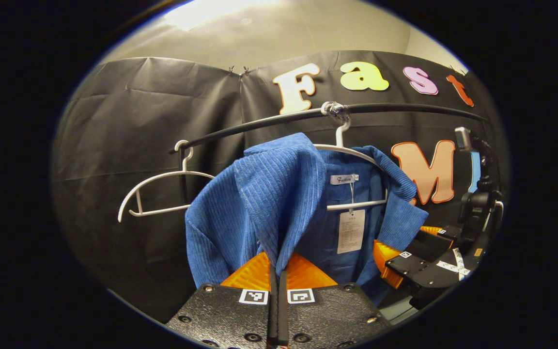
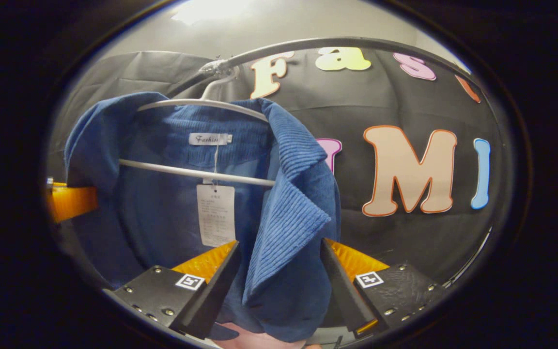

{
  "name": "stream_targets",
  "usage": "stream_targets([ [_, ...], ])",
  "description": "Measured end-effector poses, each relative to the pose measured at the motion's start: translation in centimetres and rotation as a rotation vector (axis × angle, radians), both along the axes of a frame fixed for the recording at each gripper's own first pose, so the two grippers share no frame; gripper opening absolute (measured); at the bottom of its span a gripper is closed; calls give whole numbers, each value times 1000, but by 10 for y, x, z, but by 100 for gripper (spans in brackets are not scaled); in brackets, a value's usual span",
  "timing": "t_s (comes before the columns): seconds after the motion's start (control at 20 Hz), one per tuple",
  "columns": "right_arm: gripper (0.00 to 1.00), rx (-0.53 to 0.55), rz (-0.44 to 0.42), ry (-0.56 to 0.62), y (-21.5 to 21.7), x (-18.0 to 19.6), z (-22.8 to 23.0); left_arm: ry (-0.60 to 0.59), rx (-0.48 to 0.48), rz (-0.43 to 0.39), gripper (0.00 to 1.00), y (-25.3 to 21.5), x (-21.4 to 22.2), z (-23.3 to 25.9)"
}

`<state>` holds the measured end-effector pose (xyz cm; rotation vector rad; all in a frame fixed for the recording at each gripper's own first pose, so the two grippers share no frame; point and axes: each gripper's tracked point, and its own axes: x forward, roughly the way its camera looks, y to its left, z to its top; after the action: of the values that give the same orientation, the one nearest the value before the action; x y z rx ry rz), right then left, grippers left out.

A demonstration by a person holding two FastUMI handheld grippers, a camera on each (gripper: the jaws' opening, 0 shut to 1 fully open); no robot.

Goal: Grasp the clothes on the hanger with both hands and then place them into the laundry hamper below.

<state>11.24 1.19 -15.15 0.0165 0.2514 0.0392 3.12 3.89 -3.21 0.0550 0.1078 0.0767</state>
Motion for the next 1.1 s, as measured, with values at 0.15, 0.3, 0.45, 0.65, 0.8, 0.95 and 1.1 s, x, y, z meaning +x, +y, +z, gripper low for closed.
stream_targets([
  [0.15,98,-20,-25,13,-7,13,-12,-13,15,26,0,10,-3,8],
  [0.3,96,-1,-28,29,-7,21,-19,-23,22,47,1,18,-5,13],
  [0.45,98,3,-22,43,-7,23,-24,-27,35,65,0,23,-7,15],
  [0.65,69,1,1,57,1,22,-31,-30,47,83,0,30,-8,18],
  [0.8,22,-3,-18,65,-2,19,-32,-29,54,96,1,36,-10,20],
  [0.95,8,-27,-46,86,-15,17,-33,-38,73,127,0,47,-12,26],
  [1.1,8,-76,-98,70,-35,18,-24,-53,78,159,0,60,-15,35],
])
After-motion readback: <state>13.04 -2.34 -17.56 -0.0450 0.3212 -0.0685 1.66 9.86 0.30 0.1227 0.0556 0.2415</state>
